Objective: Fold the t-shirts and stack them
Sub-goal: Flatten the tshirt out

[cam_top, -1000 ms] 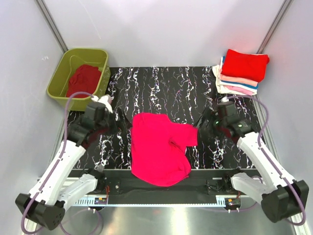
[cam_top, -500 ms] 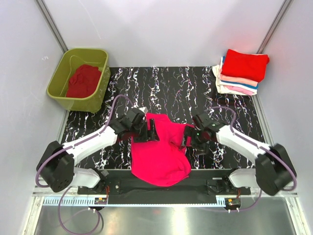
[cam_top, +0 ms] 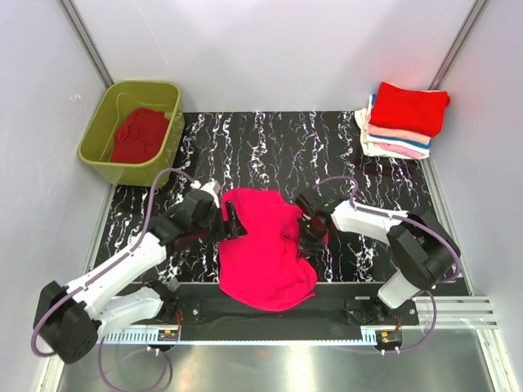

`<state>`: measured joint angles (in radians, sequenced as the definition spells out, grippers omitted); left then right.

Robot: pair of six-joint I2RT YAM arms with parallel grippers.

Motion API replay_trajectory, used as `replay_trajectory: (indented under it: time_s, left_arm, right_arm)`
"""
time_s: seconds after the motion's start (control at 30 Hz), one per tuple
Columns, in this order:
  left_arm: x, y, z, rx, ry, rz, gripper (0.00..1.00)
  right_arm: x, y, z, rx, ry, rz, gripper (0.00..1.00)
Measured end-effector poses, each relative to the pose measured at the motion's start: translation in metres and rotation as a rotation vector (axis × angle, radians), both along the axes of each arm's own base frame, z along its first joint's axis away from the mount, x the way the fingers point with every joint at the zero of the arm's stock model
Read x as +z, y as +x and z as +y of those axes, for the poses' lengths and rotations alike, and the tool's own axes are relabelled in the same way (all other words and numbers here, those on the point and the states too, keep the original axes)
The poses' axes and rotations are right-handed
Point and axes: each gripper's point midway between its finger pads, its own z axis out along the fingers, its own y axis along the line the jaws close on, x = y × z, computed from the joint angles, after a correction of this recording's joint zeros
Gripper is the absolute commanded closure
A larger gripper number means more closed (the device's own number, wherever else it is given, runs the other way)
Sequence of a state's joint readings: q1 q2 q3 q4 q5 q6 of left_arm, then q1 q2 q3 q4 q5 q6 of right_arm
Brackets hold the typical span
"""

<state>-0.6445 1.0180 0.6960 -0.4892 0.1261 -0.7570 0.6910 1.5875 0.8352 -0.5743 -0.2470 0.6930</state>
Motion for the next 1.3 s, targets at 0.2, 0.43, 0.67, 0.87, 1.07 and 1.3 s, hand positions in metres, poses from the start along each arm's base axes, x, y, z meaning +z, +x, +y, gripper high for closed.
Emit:
replay_trajectory:
  time_s: [0.2, 0.43, 0.67, 0.87, 1.07, 1.3]
  left_arm:
    - [0.003, -0.005, 0.017, 0.038, 0.011, -0.007, 0.23]
    - [0.005, -0.008, 0.025, 0.037, 0.045, -0.002, 0.23]
    - [0.009, -0.007, 0.024, 0.034, 0.044, -0.012, 0.23]
    - [0.008, -0.006, 0.022, 0.029, 0.038, -0.009, 0.24]
    - [0.007, -0.005, 0.019, 0.025, 0.025, 0.000, 0.27]
    - [-0.010, -0.014, 0.014, 0.010, 0.023, 0.041, 0.28]
  right_arm:
    - [0.039, 0.055, 0.007, 0.008, -0.050, -0.134, 1.00]
    - [0.083, 0.173, -0.110, -0.379, -0.046, -0.265, 0.14]
    - [0.063, 0.146, -0.147, -0.456, -0.087, -0.192, 0.00]
    - [0.036, 0.074, -0.160, -0.520, -0.135, -0.095, 0.05]
    - [0.036, 0.071, -0.233, -0.880, -0.128, -0.101, 0.14]
    - [0.022, 0.095, -0.270, -1.025, -0.124, -0.075, 0.26]
